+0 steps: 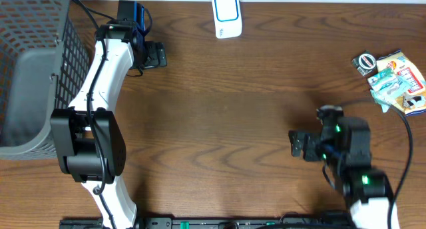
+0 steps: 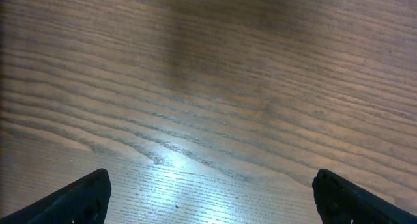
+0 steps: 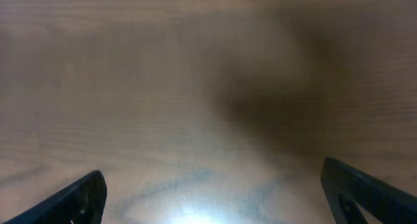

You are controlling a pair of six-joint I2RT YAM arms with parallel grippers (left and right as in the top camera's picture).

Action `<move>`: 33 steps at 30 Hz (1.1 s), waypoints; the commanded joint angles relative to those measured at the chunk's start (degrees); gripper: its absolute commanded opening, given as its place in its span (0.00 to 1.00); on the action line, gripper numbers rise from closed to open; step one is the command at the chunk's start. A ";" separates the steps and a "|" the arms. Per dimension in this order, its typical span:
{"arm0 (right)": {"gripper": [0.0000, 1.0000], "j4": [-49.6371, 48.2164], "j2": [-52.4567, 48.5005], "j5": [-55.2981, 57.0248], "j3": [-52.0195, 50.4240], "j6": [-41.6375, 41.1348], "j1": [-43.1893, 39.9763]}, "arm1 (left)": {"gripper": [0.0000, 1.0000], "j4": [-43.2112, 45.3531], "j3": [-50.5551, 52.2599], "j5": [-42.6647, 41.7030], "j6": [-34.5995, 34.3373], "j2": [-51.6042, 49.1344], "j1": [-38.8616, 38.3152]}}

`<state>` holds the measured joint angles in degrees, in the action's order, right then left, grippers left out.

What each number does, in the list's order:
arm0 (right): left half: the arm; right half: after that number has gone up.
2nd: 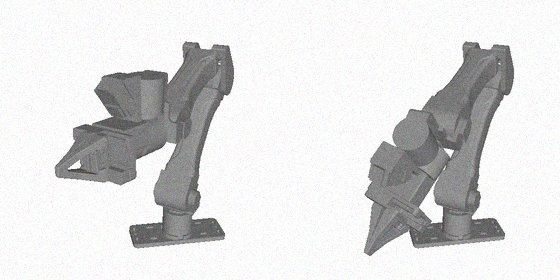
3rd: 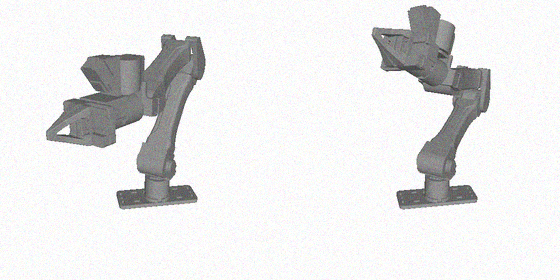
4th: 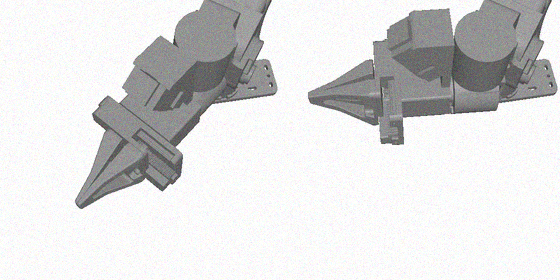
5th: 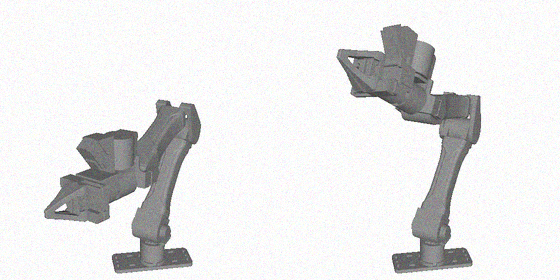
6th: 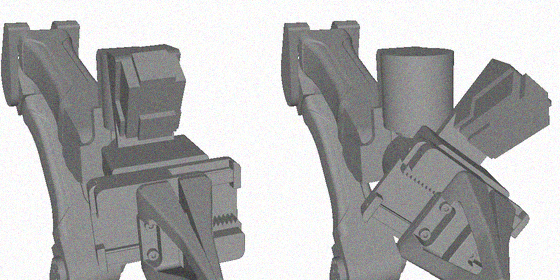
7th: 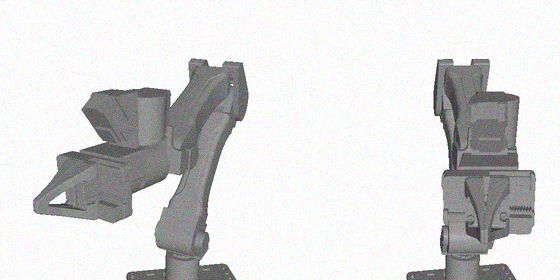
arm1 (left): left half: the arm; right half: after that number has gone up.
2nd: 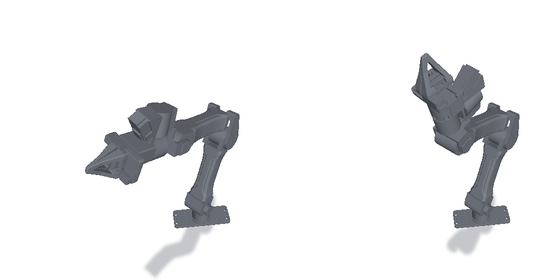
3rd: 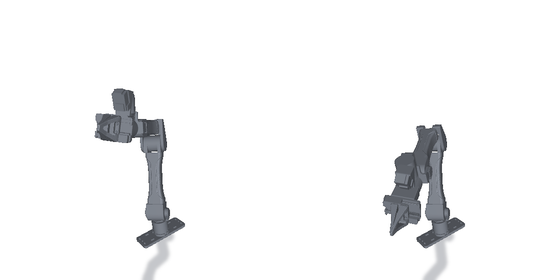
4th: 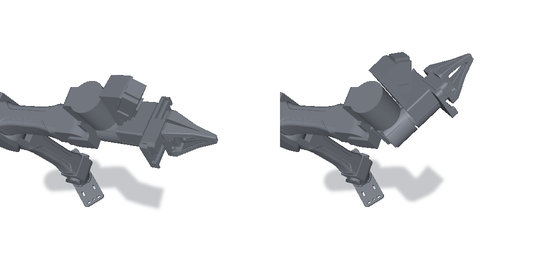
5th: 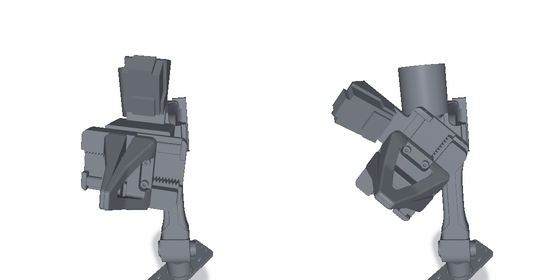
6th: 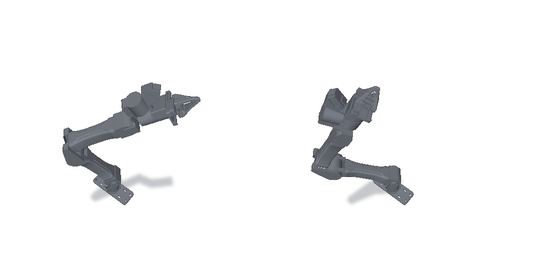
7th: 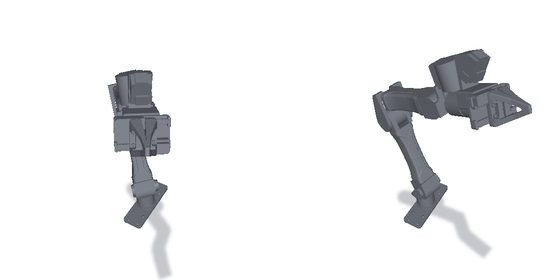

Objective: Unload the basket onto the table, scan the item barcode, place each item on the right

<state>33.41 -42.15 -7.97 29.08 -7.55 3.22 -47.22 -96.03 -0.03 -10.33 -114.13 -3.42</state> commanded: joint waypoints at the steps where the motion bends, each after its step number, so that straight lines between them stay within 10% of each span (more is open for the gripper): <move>1: 0.99 -4.28 10.49 -0.09 -5.88 2.14 -0.79 | 0.98 -0.09 0.35 0.52 -0.07 -0.11 0.24; 17: 0.99 -32.98 34.12 5.55 -27.39 3.34 -1.42 | 0.98 -0.09 0.35 0.52 -0.07 -0.11 0.24; 33: 0.99 -29.09 41.88 8.07 -28.76 3.34 -1.64 | 0.98 -0.09 0.35 0.52 -0.07 -0.11 0.24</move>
<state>4.14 -0.84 -0.97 0.56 -4.95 2.04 -47.18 -96.03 -0.01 -10.33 -114.13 -3.42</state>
